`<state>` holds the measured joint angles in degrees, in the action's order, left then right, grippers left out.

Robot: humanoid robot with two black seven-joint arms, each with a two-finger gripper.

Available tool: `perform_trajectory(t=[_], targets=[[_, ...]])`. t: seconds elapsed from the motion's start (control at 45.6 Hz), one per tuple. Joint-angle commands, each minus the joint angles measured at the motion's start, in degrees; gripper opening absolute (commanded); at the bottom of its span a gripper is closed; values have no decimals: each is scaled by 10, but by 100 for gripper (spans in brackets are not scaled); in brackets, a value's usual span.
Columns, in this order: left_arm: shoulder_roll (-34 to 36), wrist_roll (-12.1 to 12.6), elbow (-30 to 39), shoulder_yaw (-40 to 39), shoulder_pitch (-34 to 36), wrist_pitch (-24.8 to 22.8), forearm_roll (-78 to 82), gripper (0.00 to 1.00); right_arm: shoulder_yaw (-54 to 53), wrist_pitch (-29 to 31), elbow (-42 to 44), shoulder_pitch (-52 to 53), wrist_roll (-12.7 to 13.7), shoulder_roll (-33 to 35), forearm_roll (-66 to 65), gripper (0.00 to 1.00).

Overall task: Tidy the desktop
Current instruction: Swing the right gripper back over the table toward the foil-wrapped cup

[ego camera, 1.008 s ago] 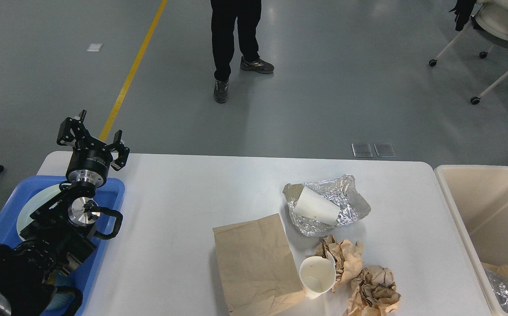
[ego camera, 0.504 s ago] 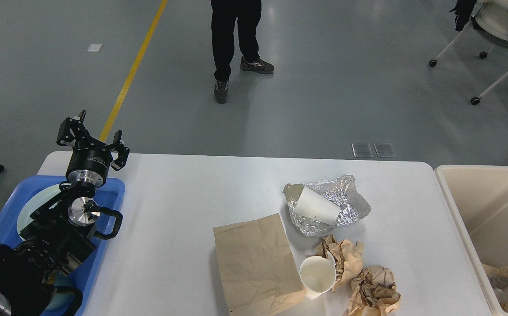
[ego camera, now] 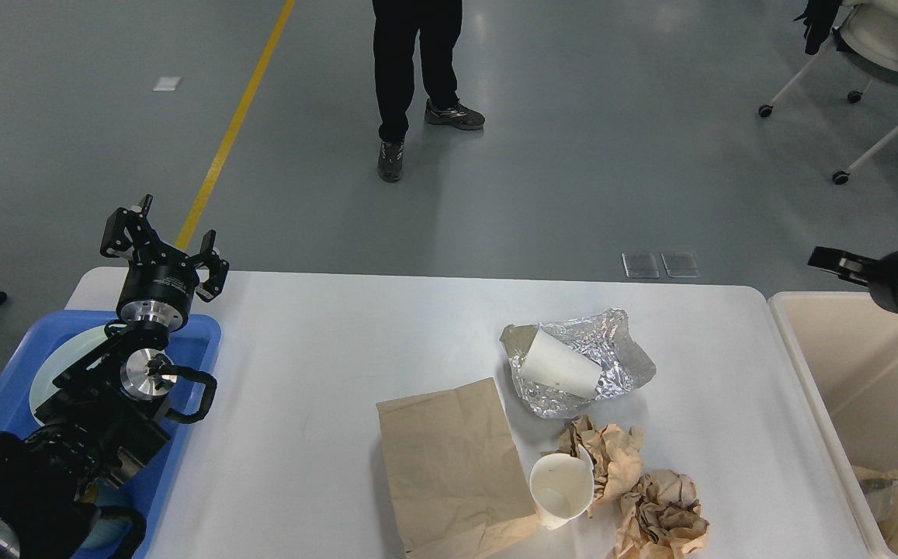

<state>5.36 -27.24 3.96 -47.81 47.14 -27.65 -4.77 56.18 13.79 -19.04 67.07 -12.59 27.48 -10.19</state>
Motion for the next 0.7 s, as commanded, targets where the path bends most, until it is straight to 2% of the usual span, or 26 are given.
perform_trajectory(t=[0.0,0.11,0.263,0.416,0.548,0.679], targets=[[0,0,0,0,0,1,-1,96,-1,84,-33,66,0,-46,1,100],[0,0,0,0,1,1,0,96,-2,169,-63,125,0,-87,2,100],[0,0,0,0,0,1,0,96,6,222,-100,202,0,-124,18,100],[0,0,0,0,1,1,0,96,19,273,-141,298,0,-141,25,100],[0,0,0,0,1,1,0,96,29,357,-180,383,0,-146,25,100],[0,0,0,0,0,1,0,96,30,409,-200,441,0,-146,25,100]])
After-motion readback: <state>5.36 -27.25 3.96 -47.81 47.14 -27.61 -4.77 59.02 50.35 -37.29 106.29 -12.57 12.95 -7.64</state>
